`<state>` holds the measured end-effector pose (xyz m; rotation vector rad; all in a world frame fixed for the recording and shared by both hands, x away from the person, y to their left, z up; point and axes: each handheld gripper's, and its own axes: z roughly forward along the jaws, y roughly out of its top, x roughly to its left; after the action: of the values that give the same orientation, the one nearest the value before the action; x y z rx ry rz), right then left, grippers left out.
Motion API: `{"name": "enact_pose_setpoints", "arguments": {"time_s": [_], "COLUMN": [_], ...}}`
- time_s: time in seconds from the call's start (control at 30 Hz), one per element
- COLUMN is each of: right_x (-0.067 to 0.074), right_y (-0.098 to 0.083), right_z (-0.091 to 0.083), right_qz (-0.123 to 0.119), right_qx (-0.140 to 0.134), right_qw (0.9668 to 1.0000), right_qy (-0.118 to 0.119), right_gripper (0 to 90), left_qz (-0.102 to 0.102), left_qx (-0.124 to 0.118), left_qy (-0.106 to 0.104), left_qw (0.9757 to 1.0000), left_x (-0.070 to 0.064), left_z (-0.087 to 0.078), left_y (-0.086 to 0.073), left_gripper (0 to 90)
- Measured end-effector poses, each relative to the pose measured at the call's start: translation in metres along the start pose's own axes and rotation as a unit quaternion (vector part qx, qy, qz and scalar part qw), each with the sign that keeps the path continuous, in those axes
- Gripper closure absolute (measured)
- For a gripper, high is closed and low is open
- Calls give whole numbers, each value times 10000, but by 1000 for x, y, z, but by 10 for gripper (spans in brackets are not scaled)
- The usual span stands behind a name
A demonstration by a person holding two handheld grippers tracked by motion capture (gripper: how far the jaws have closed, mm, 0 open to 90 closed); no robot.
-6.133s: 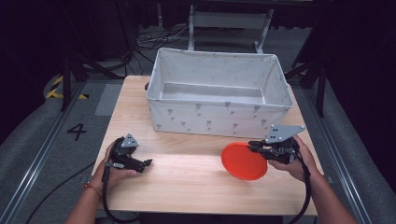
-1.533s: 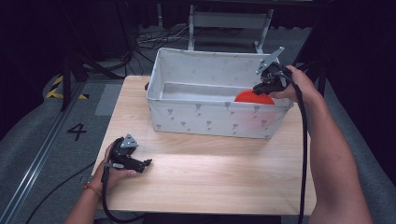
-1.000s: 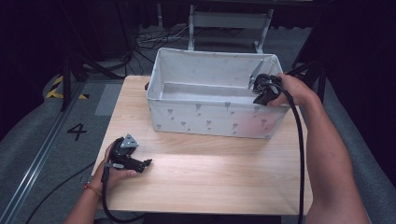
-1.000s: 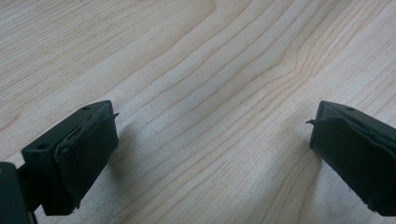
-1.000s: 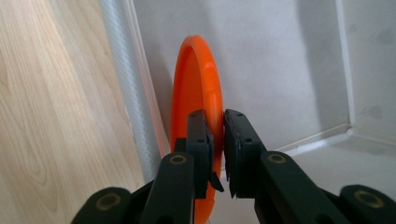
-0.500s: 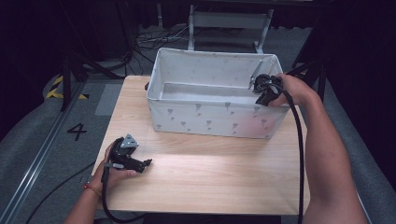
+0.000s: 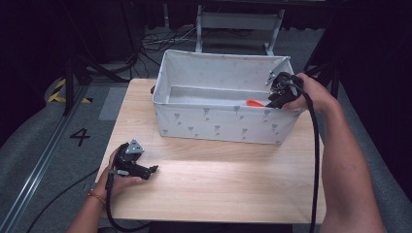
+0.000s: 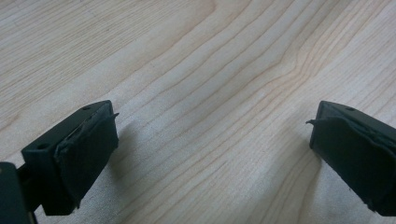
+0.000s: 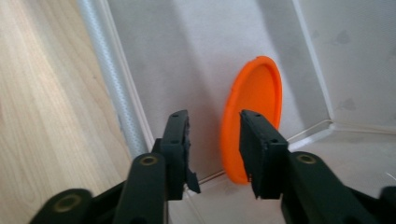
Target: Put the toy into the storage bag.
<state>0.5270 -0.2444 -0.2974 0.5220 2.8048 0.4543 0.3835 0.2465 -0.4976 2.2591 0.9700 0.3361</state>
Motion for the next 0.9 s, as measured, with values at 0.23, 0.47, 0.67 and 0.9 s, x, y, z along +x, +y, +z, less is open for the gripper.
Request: {"name": "enact_pose_setpoints", "arguments": {"time_s": [0.23, 0.47, 0.67, 0.9], "right_x": [5, 14, 31, 47], "right_y": [-7, -22, -34, -47], "right_z": [-11, -26, -43, -54], "right_qz": [211, 719, 1068, 1242], "right_qx": [-415, -1148, -1788, -2084], "right_qw": [9987, 9889, 9744, 9630], "right_qy": [-227, -617, -843, -1178], "right_gripper": [523, 391, 331, 286], "left_qz": [20, 22, 22, 24], "left_qx": [2, 1, 1, 5], "left_qy": [-1, -4, -2, -3], "left_qw": [10000, 10000, 10000, 10000], "left_x": [0, 0, 0, 0], "left_z": [0, 0, 0, 0], "left_y": [0, 0, 0, 0], "left_gripper": [14, 14, 14, 14]}}
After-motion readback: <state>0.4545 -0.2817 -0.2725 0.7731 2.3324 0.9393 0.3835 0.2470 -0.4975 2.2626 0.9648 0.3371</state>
